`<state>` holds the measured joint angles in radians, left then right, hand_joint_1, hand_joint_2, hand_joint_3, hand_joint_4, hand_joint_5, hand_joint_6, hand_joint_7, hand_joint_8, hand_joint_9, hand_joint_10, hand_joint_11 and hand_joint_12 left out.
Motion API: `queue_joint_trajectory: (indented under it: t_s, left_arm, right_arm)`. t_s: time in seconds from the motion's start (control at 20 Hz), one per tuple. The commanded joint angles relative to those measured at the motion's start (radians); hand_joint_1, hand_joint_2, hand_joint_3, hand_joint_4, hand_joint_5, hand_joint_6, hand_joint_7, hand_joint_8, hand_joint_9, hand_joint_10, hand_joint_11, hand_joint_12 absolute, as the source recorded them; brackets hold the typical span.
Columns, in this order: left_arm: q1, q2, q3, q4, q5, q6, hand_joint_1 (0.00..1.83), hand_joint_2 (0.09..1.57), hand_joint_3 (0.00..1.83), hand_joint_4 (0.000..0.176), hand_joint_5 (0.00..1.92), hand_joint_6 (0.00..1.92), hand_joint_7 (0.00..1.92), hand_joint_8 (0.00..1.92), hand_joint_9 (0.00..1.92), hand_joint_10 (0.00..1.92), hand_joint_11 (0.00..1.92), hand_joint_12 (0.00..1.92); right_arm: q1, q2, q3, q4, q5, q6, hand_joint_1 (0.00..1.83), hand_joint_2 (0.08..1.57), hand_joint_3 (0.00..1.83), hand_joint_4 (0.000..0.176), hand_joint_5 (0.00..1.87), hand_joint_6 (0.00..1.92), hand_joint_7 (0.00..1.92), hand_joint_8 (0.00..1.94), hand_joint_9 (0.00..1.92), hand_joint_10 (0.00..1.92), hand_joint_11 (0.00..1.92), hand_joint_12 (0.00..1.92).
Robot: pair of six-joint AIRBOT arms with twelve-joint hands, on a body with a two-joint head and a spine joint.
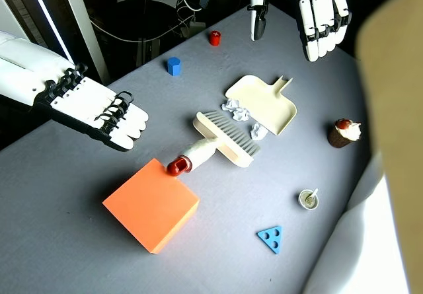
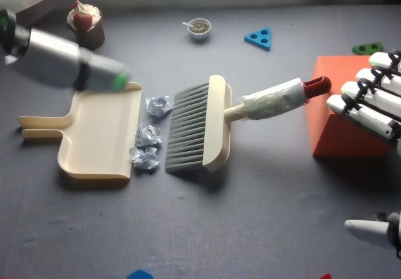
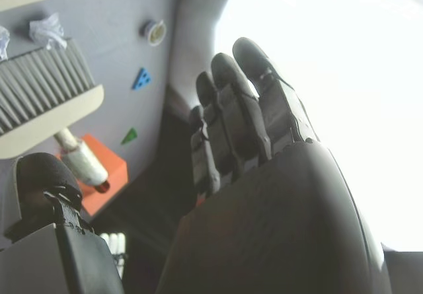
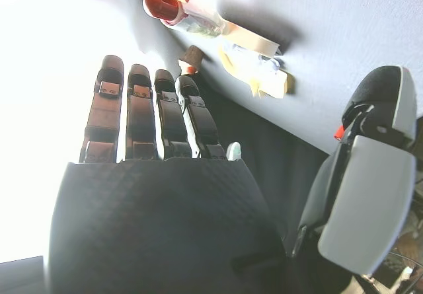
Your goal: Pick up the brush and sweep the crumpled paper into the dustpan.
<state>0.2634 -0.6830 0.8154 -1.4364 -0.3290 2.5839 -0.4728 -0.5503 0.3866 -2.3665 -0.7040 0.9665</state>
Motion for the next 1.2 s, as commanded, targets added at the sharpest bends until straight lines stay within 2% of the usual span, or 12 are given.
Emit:
queue_joint_trajectory:
  t_s: [0.0, 0.35, 0.45, 0.55, 0.6, 0.7, 0.75, 0.8, 0.95, 1.0, 1.05, 1.15]
  left_arm:
    - [-0.013, -0.002, 0.004, 0.029, -0.030, 0.003, 0.00, 0.74, 0.03, 0.000, 0.14, 0.00, 0.16, 0.00, 0.15, 0.01, 0.12, 0.13]
    - [-0.014, -0.001, -0.003, 0.009, -0.003, 0.044, 0.05, 0.75, 0.01, 0.000, 0.12, 0.00, 0.14, 0.00, 0.14, 0.00, 0.13, 0.12]
    - [-0.013, -0.003, 0.001, -0.043, 0.008, 0.091, 0.32, 0.73, 0.00, 0.000, 0.11, 0.00, 0.13, 0.00, 0.14, 0.00, 0.14, 0.12]
    - [-0.011, -0.002, 0.002, -0.044, 0.014, 0.113, 0.43, 0.75, 0.01, 0.000, 0.04, 0.00, 0.08, 0.00, 0.10, 0.00, 0.12, 0.11]
    - [-0.012, -0.004, 0.007, -0.041, 0.026, 0.117, 0.57, 0.74, 0.00, 0.000, 0.03, 0.00, 0.09, 0.00, 0.11, 0.01, 0.14, 0.11]
    - [-0.005, -0.015, 0.027, -0.031, 0.081, 0.117, 0.67, 0.78, 0.01, 0.000, 0.03, 0.00, 0.09, 0.00, 0.11, 0.00, 0.15, 0.12]
    - [0.011, -0.019, 0.038, 0.061, 0.101, 0.015, 0.66, 0.80, 0.01, 0.000, 0.07, 0.00, 0.12, 0.00, 0.13, 0.00, 0.17, 0.12]
    - [0.031, -0.020, 0.045, 0.192, 0.092, -0.134, 0.65, 0.82, 0.01, 0.005, 0.10, 0.01, 0.14, 0.01, 0.16, 0.01, 0.20, 0.13]
    - [0.138, -0.012, 0.043, 0.460, -0.017, -0.487, 0.65, 0.88, 0.02, 0.075, 0.16, 0.01, 0.18, 0.01, 0.20, 0.01, 0.21, 0.14]
    - [0.166, -0.007, 0.036, 0.483, -0.058, -0.530, 0.64, 0.91, 0.01, 0.093, 0.22, 0.01, 0.19, 0.00, 0.20, 0.00, 0.21, 0.14]
    - [0.212, 0.002, 0.022, 0.496, -0.119, -0.577, 0.66, 0.92, 0.01, 0.096, 0.26, 0.02, 0.20, 0.00, 0.20, 0.00, 0.21, 0.15]
    - [0.287, 0.015, -0.005, 0.495, -0.230, -0.628, 0.73, 0.96, 0.00, 0.114, 0.38, 0.01, 0.22, 0.00, 0.20, 0.00, 0.20, 0.18]
  right_arm:
    - [0.003, 0.008, -0.003, -0.047, -0.085, 0.000, 0.00, 0.93, 0.02, 0.000, 0.05, 0.01, 0.07, 0.01, 0.07, 0.01, 0.04, 0.01]
    - [0.003, 0.009, -0.003, -0.049, -0.085, 0.000, 0.00, 0.95, 0.01, 0.000, 0.04, 0.00, 0.07, 0.01, 0.06, 0.01, 0.05, 0.02]
    - [0.003, 0.009, -0.003, -0.050, -0.085, 0.000, 0.00, 0.94, 0.00, 0.000, 0.03, 0.00, 0.06, 0.00, 0.06, 0.01, 0.06, 0.02]
    - [0.003, 0.009, -0.003, -0.051, -0.085, 0.000, 0.00, 0.93, 0.00, 0.000, 0.05, 0.01, 0.08, 0.01, 0.08, 0.01, 0.08, 0.03]
    - [0.003, 0.010, -0.003, -0.051, -0.085, 0.000, 0.00, 0.94, 0.00, 0.000, 0.06, 0.01, 0.08, 0.01, 0.08, 0.01, 0.07, 0.02]
    - [0.003, 0.008, -0.003, -0.052, -0.085, 0.000, 0.00, 0.96, 0.01, 0.000, 0.05, 0.01, 0.06, 0.00, 0.06, 0.00, 0.06, 0.02]
    - [0.003, 0.008, -0.003, -0.052, -0.085, 0.000, 0.00, 0.96, 0.01, 0.000, 0.05, 0.01, 0.07, 0.00, 0.07, 0.00, 0.07, 0.02]
    - [0.003, 0.009, -0.003, -0.052, -0.085, 0.000, 0.00, 0.96, 0.01, 0.000, 0.07, 0.01, 0.09, 0.01, 0.09, 0.01, 0.08, 0.02]
    - [0.003, 0.009, -0.003, -0.052, -0.085, 0.000, 0.00, 0.96, 0.01, 0.000, 0.06, 0.00, 0.08, 0.01, 0.08, 0.01, 0.08, 0.02]
    - [0.003, 0.008, -0.003, -0.052, -0.085, 0.000, 0.00, 0.96, 0.01, 0.000, 0.06, 0.00, 0.08, 0.00, 0.08, 0.01, 0.08, 0.02]
    - [0.003, 0.008, -0.003, -0.052, -0.085, 0.000, 0.00, 0.97, 0.01, 0.000, 0.06, 0.00, 0.08, 0.00, 0.08, 0.00, 0.08, 0.02]
    - [0.003, 0.008, -0.003, -0.052, -0.085, 0.000, 0.00, 0.98, 0.01, 0.000, 0.05, 0.00, 0.08, 0.00, 0.08, 0.00, 0.07, 0.02]
